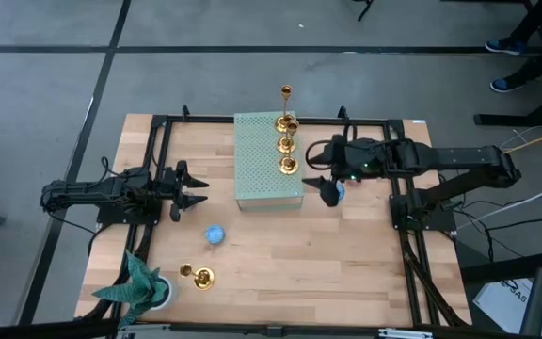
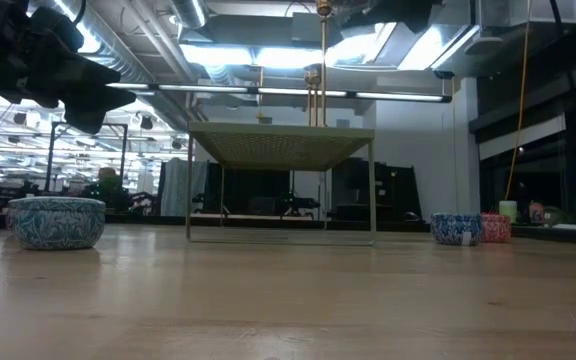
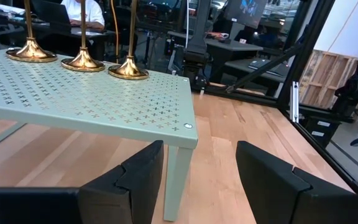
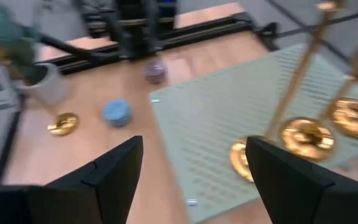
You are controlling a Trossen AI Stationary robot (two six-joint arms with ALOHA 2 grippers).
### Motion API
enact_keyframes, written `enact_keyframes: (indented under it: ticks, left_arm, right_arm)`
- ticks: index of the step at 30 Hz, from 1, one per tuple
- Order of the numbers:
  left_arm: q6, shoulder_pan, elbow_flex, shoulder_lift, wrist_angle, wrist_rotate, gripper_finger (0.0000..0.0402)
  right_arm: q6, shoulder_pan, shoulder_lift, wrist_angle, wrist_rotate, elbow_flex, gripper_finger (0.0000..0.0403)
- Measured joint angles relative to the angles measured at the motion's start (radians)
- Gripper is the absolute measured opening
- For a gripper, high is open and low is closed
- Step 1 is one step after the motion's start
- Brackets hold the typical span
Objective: Pick & Place candle stick holders
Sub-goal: Align the gold candle holder with the other gold candle holders on the shelf
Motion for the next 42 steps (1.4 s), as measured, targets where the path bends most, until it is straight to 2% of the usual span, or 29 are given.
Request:
enact_keyframes:
  ticks: [3,13,18,28,31,35,38,42]
  left_arm:
    - [0.0,0.0,0.0,0.0,0.0,0.0,0.02]
    - [0.0,0.0,0.0,0.0,0.0,0.0,0.02]
    - [-0.006,0.0,-0.001,0.0,0.017,-0.021,0.02]
    - [-0.378,0.0,-0.001,0.0,0.248,-0.028,0.02]
    - [-0.434,0.0,-0.001,-0.001,0.273,-0.028,0.02]
    - [-0.503,0.0,-0.001,-0.001,0.28,-0.018,0.02]
    - [-0.477,0.0,-0.001,-0.001,0.28,0.002,0.02]
    - [-0.366,-0.007,0.027,0.016,0.251,0.106,0.02]
  right_arm:
    - [0.0,0.017,-0.001,-0.001,-0.041,0.0,0.0287]
    - [0.004,0.054,0.0,0.007,-0.043,0.0,0.0287]
    - [0.078,0.077,0.0,0.007,-0.043,0.0,0.0287]
    - [0.184,0.121,0.034,0.027,-0.011,0.0,0.0287]
    - [0.183,0.126,0.069,0.081,0.047,0.0,0.0287]
    - [0.178,0.125,0.125,0.156,0.055,0.0,0.0287]
    - [0.151,0.126,0.156,0.189,0.049,0.0,0.0287]
    - [0.158,0.125,0.172,0.183,-0.011,0.0,0.0287]
